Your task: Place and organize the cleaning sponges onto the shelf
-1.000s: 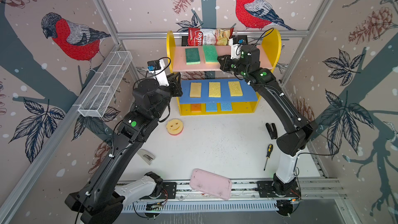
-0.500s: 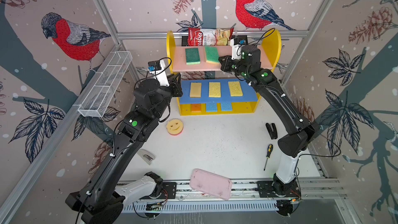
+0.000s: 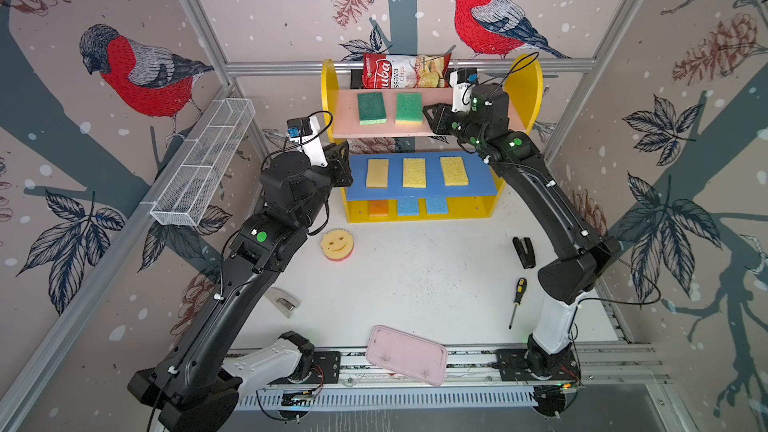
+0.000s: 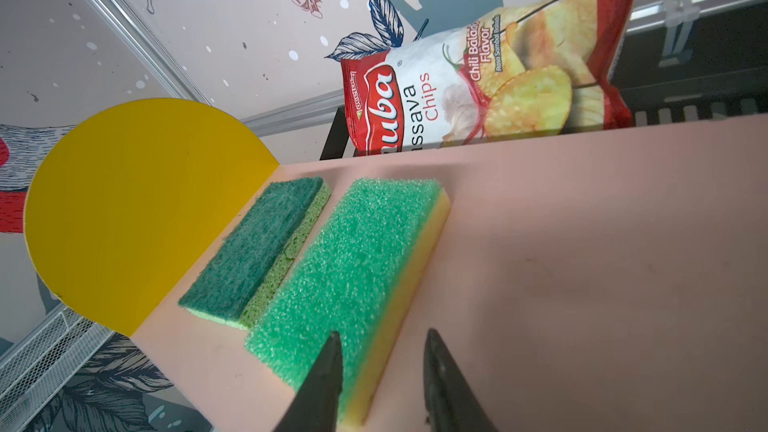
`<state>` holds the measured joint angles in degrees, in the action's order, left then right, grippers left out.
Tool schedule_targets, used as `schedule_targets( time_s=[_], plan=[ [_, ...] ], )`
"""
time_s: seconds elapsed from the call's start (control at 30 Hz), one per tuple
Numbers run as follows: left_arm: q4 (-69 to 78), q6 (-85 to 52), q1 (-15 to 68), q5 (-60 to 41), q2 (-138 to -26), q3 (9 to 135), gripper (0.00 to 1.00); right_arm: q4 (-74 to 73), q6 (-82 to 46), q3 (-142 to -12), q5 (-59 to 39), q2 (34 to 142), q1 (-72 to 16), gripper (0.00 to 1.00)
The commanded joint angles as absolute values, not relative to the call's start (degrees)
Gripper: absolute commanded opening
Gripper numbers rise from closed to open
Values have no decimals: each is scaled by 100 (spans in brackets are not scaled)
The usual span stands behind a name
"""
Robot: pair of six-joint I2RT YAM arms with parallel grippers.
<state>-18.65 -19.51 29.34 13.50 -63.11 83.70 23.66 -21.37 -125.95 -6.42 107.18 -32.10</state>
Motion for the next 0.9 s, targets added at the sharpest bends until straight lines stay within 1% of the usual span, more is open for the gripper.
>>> schedule_targets(
  time_s=[0.0,0.13,0.23,0.3,0.5,0.67,0.7,0.73,0.8,0.87],
  plan=[
    [-1727,-1925,2913,1272,-6316,8416,30,2207,-2183,-12708,-685,10641,-3208,36],
    [-1744,-1938,2915,1254,-6327,8431,30,2168,-2222,-12609,-749,10497,-3208,37],
    [-1749,-1951,2914,1222,-6375,8455,30,1969,-2346,-12319,-968,10315,-3254,33],
    [-1763,-1968,2905,1182,-6431,8502,29,1931,-2334,-12256,-1030,10275,-3357,32],
    [-1677,-2026,2909,1022,-6594,8643,30,2144,-2086,-12472,-832,10319,-3702,33],
    [-2504,-1805,2905,1007,-7420,9756,27,2011,-2118,-12156,-740,10144,-3734,33],
    [-2607,-1758,2908,1030,-7556,9878,28,1984,-2134,-12096,-747,10115,-3735,33],
    [-2667,-1727,2909,1053,-7707,9966,31,1961,-2144,-12047,-757,10086,-3735,33],
    [-2764,-1671,2907,1102,-7944,10126,38,1956,-2143,-11981,-754,10051,-3736,33],
    [-2967,-1646,2907,1076,-8226,10411,47,1993,-2124,-11955,-714,10039,-3735,34]
  ],
)
